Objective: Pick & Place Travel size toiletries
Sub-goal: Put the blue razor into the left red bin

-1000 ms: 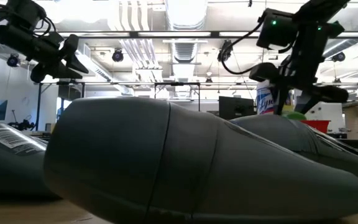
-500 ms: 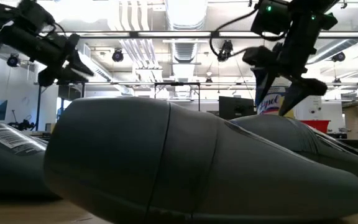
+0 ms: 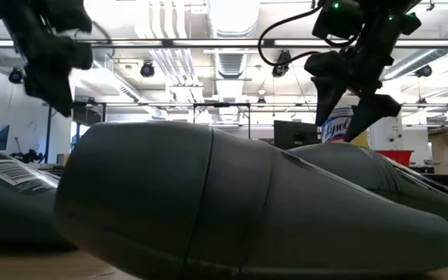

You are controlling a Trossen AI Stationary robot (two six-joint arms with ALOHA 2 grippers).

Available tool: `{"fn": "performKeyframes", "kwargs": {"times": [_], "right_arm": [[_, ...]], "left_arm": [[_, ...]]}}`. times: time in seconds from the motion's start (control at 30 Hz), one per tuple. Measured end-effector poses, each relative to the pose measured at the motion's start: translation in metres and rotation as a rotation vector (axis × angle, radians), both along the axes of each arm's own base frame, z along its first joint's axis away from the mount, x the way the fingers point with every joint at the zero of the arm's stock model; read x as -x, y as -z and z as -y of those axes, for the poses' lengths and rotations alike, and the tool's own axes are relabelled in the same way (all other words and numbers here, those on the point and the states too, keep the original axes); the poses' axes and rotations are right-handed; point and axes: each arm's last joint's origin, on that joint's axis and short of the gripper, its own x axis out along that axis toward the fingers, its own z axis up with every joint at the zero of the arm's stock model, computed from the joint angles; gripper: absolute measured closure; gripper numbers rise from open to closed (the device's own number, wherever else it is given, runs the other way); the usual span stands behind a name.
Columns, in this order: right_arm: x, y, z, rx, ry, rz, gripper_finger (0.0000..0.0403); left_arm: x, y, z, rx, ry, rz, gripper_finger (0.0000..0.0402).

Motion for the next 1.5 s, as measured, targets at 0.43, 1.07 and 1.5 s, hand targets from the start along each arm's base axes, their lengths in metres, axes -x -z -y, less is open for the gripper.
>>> {"fn": "performKeyframes", "kwargs": {"times": [0.43,1.07,1.5], "right_arm": [[0.000,0.000,0.001,0.062,-0.057,-0.014,0.0086],[-0.001,-0.001,0.001,0.096,-0.124,-0.014,0.0141],[0.000,0.000,0.001,0.111,-0.168,-0.028,0.0172]], "left_arm": [[-0.031,0.034,0.122,-0.194,0.929,-0.242,0.0245],[-0.058,0.088,0.167,-0.080,0.840,-0.276,0.0141],[-0.067,0.120,0.172,-0.150,0.822,-0.432,0.0209]]}}
